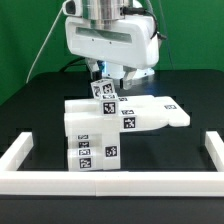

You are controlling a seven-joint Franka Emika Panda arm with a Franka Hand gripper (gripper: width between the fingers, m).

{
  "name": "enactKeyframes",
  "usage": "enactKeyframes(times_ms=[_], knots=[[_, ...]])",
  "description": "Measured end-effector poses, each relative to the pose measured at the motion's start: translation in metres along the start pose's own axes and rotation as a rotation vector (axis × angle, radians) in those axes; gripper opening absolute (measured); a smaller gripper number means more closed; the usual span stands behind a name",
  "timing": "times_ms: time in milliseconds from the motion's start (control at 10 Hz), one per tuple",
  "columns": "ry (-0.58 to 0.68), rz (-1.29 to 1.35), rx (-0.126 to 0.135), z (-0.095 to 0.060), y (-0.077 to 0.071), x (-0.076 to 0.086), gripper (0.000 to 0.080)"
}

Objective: Assemble chair

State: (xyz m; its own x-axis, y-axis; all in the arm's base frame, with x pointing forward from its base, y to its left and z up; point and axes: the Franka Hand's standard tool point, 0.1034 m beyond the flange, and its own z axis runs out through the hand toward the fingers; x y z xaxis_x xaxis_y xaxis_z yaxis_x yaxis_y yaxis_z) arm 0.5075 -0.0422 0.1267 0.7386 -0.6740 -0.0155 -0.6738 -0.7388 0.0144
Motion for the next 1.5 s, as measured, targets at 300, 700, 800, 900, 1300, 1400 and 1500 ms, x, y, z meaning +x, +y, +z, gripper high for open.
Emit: enactKeyframes(times_ms=[300, 700, 800, 900, 1300, 1400, 1500], knots=[[0.051, -0.048, 0.098, -0.012, -0.004, 0.016, 0.0648], [0.084, -0.042, 0.07, 0.009, 0.0, 0.016, 0.0648], [0.074, -0.038, 0.061, 0.012, 0.002, 0.015, 0.0648], [0.034, -0.015, 0.033, 0.017, 0.003, 0.01, 0.0648], [0.036, -0.019, 0.032, 0.017, 0.002, 0.012, 0.0387], [0.036, -0.019, 0.032, 0.017, 0.002, 0.011, 0.0265], [0.036, -0.019, 0.032, 0.017, 0.002, 0.011, 0.0265]])
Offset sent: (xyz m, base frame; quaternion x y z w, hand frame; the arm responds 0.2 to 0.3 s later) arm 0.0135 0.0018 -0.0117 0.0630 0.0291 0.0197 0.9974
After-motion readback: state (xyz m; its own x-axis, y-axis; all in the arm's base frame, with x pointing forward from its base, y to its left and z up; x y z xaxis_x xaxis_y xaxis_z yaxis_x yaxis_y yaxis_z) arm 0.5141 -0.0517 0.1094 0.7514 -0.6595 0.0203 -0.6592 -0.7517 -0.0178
